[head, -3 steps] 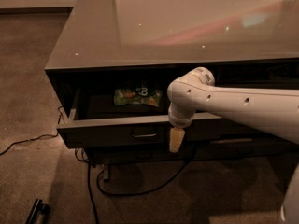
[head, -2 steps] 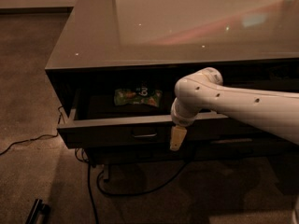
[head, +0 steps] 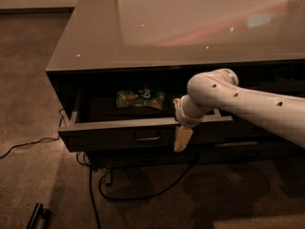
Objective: Open top drawer
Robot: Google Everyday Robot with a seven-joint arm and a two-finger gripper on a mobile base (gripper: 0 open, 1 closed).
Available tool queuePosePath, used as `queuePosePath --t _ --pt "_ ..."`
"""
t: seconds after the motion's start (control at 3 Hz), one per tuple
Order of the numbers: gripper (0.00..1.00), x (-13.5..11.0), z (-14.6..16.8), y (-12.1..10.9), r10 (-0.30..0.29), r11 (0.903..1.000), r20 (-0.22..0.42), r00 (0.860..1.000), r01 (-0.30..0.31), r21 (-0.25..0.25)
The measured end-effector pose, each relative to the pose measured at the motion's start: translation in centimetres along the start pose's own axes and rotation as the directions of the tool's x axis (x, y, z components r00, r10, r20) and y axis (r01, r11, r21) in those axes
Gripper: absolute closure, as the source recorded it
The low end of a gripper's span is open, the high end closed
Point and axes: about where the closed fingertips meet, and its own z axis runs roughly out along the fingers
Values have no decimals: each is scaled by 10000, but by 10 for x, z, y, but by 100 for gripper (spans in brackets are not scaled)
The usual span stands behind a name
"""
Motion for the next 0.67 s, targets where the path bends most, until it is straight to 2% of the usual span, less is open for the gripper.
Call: queuePosePath --t 0.33,0.67 --pt "0 -6 1 12 -1196 9925 45 9928 1197 -242" --pt "0 -6 2 12 -1197 9925 47 9928 1197 -243"
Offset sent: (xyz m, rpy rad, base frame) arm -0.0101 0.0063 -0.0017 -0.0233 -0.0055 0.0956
